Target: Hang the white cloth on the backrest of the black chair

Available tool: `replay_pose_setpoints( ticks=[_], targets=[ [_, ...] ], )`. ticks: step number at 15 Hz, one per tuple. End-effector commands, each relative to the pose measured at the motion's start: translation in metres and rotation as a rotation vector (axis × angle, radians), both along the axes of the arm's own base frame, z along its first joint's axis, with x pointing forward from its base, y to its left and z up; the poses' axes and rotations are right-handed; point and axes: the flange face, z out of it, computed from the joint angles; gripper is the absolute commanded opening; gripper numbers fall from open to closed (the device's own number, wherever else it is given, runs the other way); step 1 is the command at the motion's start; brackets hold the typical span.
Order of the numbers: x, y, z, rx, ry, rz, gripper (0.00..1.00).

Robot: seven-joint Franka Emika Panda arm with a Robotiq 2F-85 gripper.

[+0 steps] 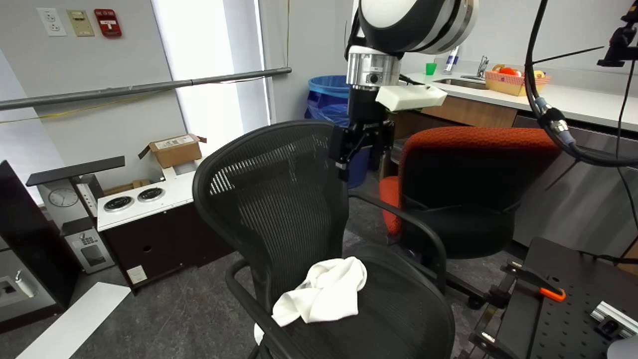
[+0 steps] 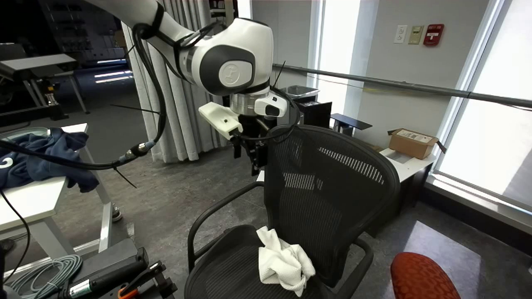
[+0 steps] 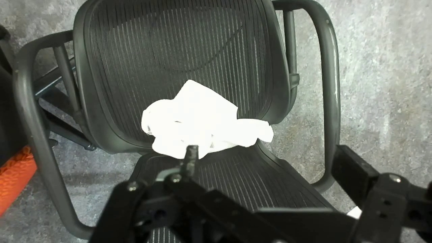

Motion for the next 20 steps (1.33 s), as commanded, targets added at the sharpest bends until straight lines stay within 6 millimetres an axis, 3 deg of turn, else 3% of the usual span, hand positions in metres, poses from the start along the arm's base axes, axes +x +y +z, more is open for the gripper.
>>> replay_pose_setpoints(
  ticks=[1,4,6,12,17,20],
  targets=[
    [0.0,0.0,0.001,0.0,0.001,0.0,1.0],
    [0.0,0.0,0.001,0.0,0.001,0.0,1.0],
    [0.004,-0.004,-0.012,-0.021,0.012,-0.024,1.0],
    [0.041,-0.034,-0.079,-0.118,0.001,-0.217,1.0],
    [0.088,-0.032,-0.146,-0.199,-0.059,-0.255,1.0],
    [0.112,-0.023,-0.175,-0.227,-0.049,-0.235,1.0]
  ],
)
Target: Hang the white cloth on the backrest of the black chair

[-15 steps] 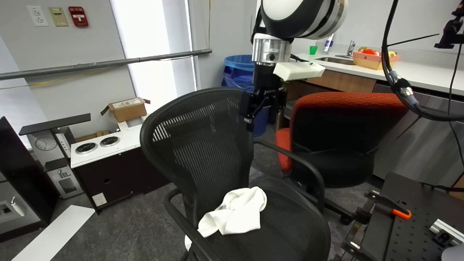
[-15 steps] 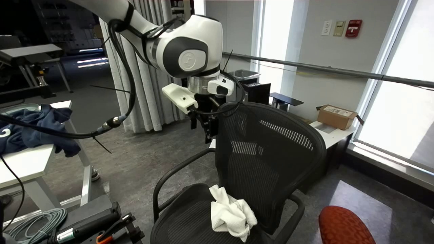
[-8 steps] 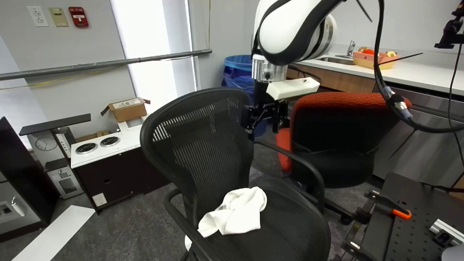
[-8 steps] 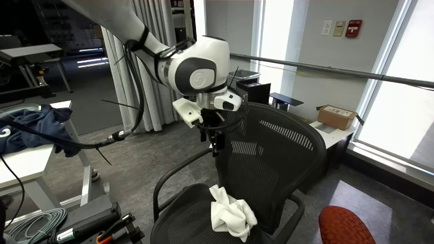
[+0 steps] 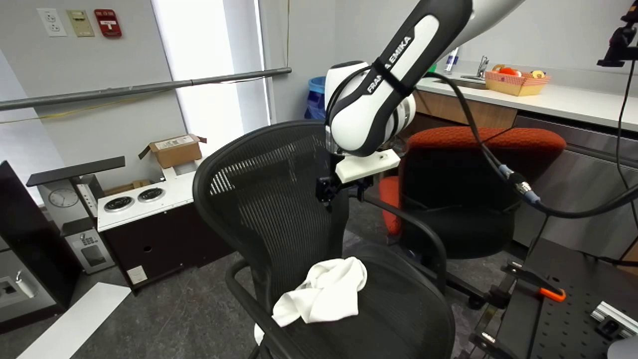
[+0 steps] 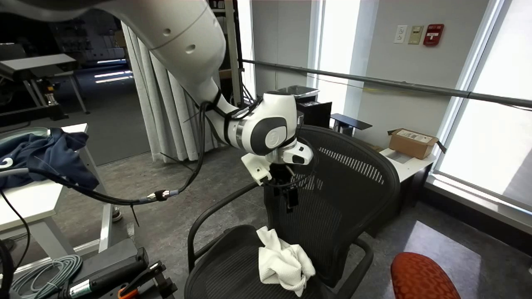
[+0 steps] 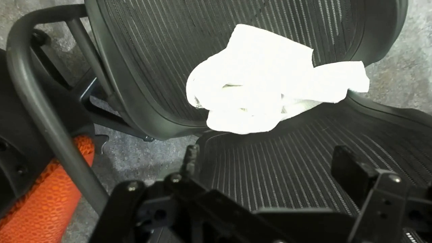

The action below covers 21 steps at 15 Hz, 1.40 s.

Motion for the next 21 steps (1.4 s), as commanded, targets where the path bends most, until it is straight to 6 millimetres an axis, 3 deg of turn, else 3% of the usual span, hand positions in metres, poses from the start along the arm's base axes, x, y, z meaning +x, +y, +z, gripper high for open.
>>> replay_pose_setpoints(
  ticks=[1,8,21],
  targets=[
    [0.04,0.012,-0.033,-0.053,-0.003,0.011,1.0],
    [0.068,0.006,-0.095,-0.115,0.064,0.007,1.0],
    [0.072,0.0,-0.199,-0.091,0.149,-0.029,1.0]
  ],
)
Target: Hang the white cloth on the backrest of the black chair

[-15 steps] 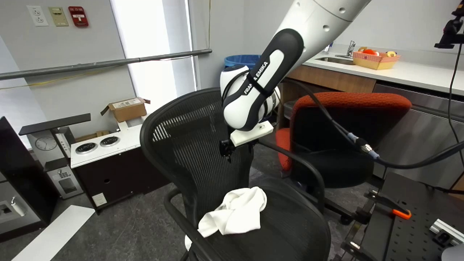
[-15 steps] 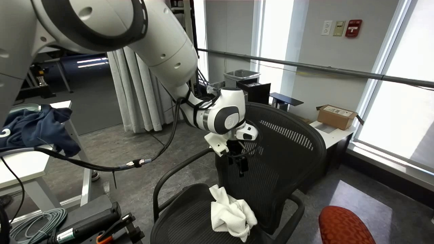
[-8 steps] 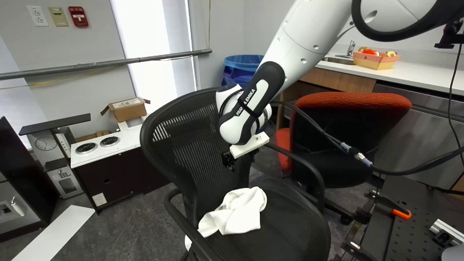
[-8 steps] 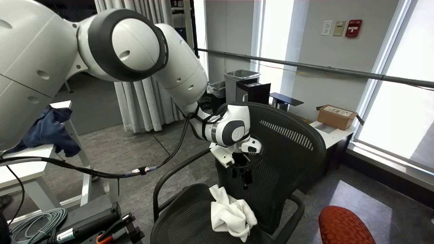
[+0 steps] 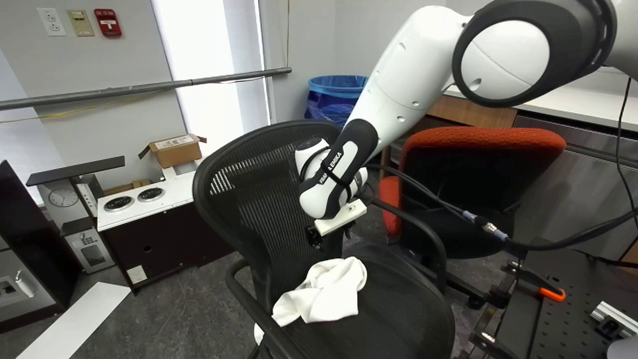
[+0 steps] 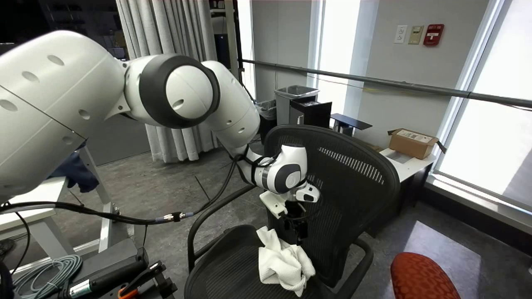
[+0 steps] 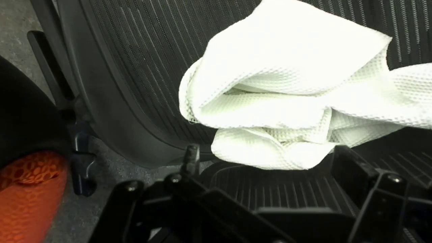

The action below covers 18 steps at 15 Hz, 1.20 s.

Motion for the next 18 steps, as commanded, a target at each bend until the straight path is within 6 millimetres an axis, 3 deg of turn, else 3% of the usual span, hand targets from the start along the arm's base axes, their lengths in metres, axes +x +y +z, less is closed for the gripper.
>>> replay_pose_setpoints(
  ticks=[1,8,10,18],
  targets=[
    [0.008,-0.001,-0.03,0.011,0.005,-0.046,1.0],
    [0.01,0.012,-0.075,0.008,0.01,-0.088,1.0],
    [0.001,0.008,-0.07,0.009,0.018,-0.065,1.0],
    [0.005,0.007,-0.074,0.004,0.009,-0.078,1.0]
  ],
)
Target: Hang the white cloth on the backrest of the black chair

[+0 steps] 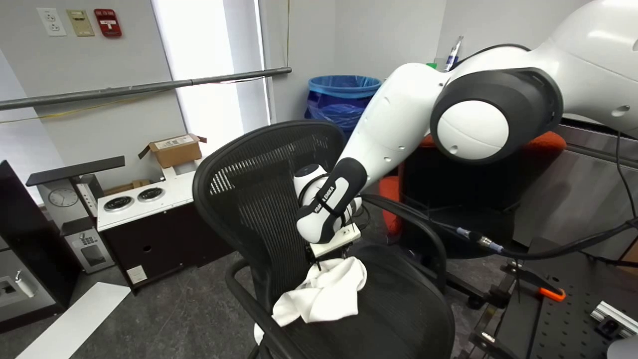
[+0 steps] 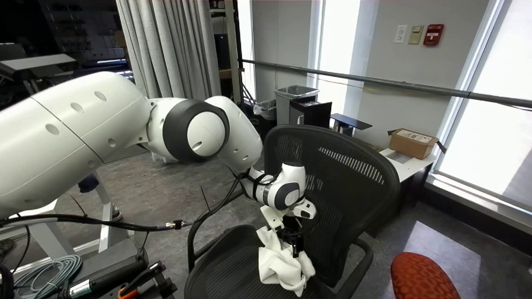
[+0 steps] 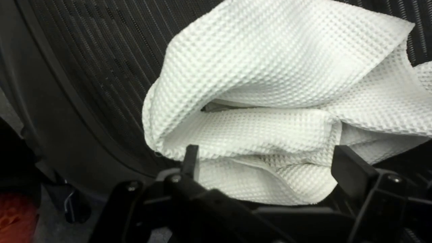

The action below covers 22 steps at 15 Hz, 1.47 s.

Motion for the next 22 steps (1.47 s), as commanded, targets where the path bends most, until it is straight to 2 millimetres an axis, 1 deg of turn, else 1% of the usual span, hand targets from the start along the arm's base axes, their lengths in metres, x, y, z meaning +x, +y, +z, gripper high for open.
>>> replay_pose_setpoints(
  ticks=[1,4,7,10,11,12,13,14,15,17,18,22],
  targets=[
    [0.001,-0.001,-0.005,0.005,0.013,-0.006,1.0],
    [0.002,-0.005,-0.027,-0.025,0.035,-0.017,1.0],
    [-0.004,-0.009,-0.053,-0.065,0.111,-0.017,1.0],
    [-0.009,-0.009,-0.073,-0.102,0.183,0.002,1.0],
    [-0.011,-0.009,-0.078,-0.109,0.202,0.01,0.94],
    [-0.011,-0.008,-0.081,-0.118,0.216,0.019,0.74],
    [-0.01,-0.007,-0.083,-0.126,0.223,0.027,0.7],
    [-0.011,-0.007,-0.076,-0.131,0.226,0.034,0.69],
    [-0.013,-0.007,-0.072,-0.137,0.226,0.04,0.61],
    [-0.011,-0.007,-0.07,-0.147,0.217,0.056,0.46],
    [-0.009,-0.007,-0.068,-0.156,0.206,0.065,0.37],
    [-0.006,-0.008,-0.067,-0.155,0.198,0.068,0.08]
  ],
)
